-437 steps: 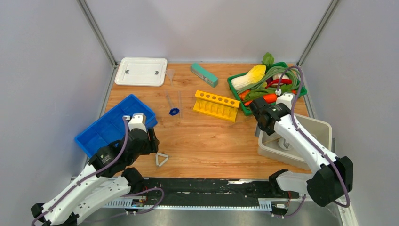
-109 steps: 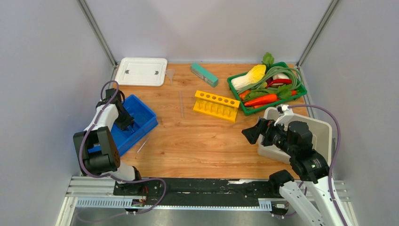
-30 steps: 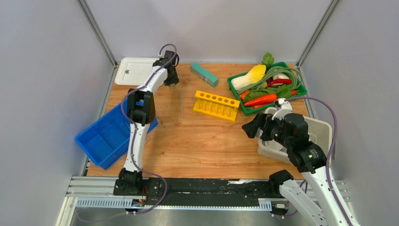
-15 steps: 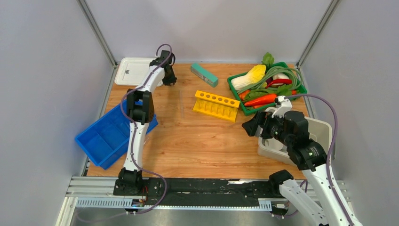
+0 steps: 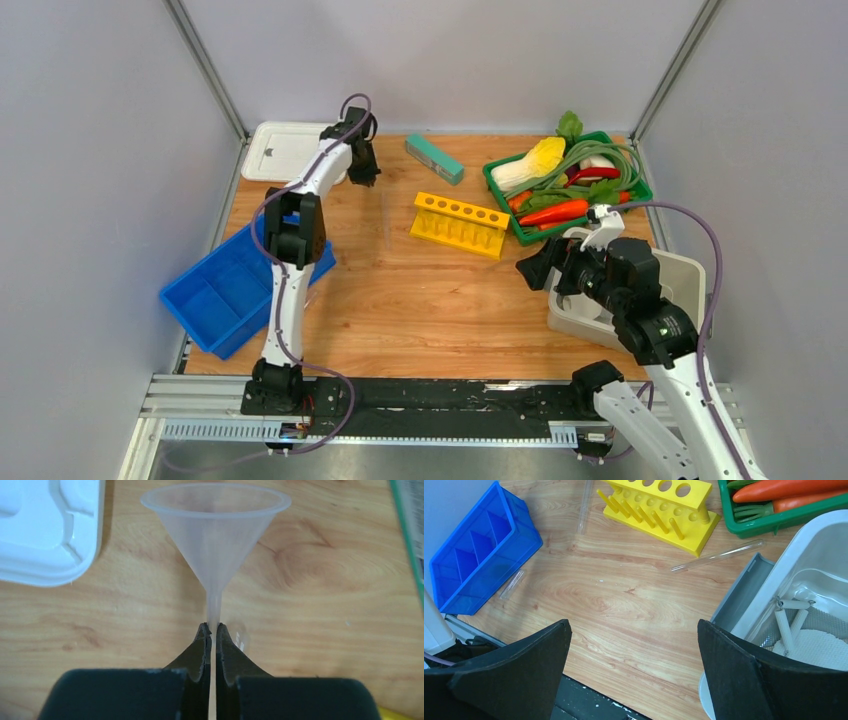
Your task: Organize the chemistry lab equipment
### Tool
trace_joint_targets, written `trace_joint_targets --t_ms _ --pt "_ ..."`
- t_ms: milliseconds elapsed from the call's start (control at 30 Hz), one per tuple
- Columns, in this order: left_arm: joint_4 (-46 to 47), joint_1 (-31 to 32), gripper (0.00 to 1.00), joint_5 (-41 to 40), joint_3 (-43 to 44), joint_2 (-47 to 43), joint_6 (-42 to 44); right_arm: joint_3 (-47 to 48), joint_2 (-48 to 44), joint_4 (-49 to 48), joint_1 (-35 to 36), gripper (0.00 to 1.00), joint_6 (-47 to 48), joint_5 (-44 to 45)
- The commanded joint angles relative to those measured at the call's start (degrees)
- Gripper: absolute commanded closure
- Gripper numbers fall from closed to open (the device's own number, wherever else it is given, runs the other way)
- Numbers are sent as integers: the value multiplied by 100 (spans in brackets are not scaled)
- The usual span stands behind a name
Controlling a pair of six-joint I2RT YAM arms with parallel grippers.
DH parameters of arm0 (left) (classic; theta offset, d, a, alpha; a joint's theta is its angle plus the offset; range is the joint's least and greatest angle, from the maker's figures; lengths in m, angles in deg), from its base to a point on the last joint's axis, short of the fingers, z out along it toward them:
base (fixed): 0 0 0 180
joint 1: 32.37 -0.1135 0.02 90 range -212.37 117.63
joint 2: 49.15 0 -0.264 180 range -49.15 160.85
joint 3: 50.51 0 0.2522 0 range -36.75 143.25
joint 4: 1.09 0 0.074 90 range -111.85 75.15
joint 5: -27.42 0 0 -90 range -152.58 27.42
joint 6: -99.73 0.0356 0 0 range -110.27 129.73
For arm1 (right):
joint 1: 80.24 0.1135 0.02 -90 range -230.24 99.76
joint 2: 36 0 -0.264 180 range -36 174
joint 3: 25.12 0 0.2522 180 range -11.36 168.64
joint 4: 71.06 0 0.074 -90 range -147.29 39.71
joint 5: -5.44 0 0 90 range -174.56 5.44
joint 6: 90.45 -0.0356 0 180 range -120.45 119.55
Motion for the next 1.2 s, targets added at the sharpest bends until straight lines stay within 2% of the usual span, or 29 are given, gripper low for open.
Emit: trace_joint_targets --t_ms 0,200,333,433,633,800,900,1000,1167 --pt "371 92 100 315 -260 -1392 206 249 -62 -71 21 0 66 69" --pt "240 83 100 588 -857 -2692 267 257 -229 7 29 0 66 165" --pt "275 65 100 -8 -1884 -3966 512 214 -395 78 29 0 66 174" --pt "267 -57 100 -106 -2702 -4951 531 108 -545 61 29 0 31 166" --pt "108 -768 100 0 -4441 -6454 460 -41 -721 104 21 0 -13 78" --pt "12 -1805 100 -115 -5945 -7615 390 -103 -765 131 29 0 -22 60" --pt "-199 -2219 100 -623 -6604 -8151 136 -199 -809 52 29 0 -31 16" --pt "-173 -2378 100 -1264 -7071 -8600 -5 -226 -774 52 29 0 -22 25" --pt "-155 -2597 100 -2074 -7476 -8646 -303 -130 -739 69 21 0 -4 -54"
